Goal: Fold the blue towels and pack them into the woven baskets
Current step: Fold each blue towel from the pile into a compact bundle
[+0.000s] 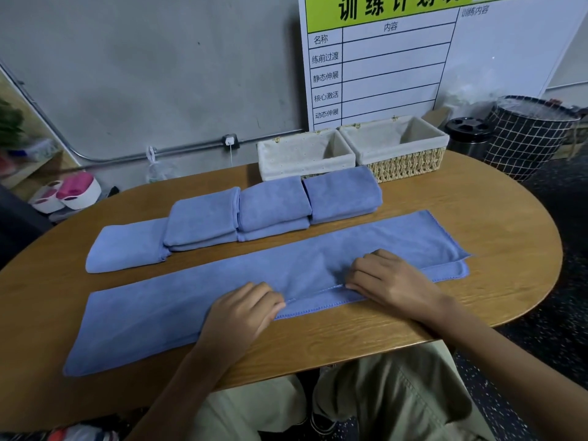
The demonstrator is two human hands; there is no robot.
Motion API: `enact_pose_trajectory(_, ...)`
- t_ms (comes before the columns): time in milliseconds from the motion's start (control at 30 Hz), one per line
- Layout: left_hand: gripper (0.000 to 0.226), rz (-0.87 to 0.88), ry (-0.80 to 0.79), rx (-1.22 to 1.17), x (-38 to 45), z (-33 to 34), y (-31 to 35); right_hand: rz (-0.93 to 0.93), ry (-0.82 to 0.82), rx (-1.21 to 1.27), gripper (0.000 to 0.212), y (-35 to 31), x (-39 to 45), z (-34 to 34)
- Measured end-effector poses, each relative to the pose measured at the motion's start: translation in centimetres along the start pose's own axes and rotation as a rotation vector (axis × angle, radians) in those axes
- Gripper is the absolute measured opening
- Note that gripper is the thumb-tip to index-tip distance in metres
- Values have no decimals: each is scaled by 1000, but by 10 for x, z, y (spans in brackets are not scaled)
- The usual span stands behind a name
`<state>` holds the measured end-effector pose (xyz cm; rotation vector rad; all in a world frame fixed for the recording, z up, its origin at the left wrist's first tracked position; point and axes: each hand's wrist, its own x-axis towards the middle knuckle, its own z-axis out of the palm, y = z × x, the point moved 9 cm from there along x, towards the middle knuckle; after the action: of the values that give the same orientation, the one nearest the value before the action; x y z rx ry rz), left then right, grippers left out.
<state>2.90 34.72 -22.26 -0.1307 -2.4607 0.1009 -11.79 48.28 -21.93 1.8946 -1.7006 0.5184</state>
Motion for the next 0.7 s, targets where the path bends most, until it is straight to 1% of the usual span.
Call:
enact_pose_trajectory(133,22,72,-88,-44,-8,10,4,-60,-86,-14,25,-8,-13,5)
enact_pose_trajectory(233,25,55,-126,-81,-7,14,-1,-55,-126,-13,24,-8,-15,11)
enact_pose_trajectory(333,19,28,-124,-113,-8,15,-1,-39,-149,15,24,-5,-15,14)
enact_pose_trajectory(467,16,-26,-152,-149,-8,19,-6,48,-199,113,31,7,-23,13)
enact_pose_trajectory(567,20,-79,-192,-180,-1,23,-6,160,-168,168,32,26,-34,5)
enact_pose_trajectory(633,28,-126,-213,-192,5,26,-5,257,-143,203,31,43,-43,-2)
enact_pose_trajectory(700,41,-204,-225,-210,12,30,-10,330,-139,200,29,57,-52,-7)
